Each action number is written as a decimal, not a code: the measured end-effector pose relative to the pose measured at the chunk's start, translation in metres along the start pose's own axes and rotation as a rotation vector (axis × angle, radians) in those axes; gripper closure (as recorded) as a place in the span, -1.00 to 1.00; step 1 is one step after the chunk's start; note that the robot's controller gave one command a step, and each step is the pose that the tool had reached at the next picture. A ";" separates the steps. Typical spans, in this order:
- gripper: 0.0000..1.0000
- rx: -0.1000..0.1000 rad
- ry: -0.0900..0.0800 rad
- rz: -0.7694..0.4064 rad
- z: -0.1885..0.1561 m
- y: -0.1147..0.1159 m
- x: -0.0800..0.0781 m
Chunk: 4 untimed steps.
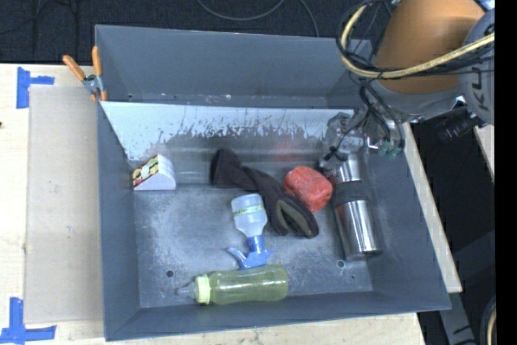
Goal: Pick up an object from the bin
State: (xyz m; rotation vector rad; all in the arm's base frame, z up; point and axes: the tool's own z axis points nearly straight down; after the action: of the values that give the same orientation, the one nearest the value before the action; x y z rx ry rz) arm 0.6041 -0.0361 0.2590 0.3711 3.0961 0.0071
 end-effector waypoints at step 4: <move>-1.00 -0.004 0.010 -0.817 0.107 0.010 0.043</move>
Offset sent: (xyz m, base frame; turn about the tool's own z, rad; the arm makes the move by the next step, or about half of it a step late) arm -0.0014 0.0005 -0.0969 -0.5493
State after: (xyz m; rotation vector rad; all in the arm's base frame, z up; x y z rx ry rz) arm 0.5669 -0.0164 0.1508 -0.8927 2.9975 0.0004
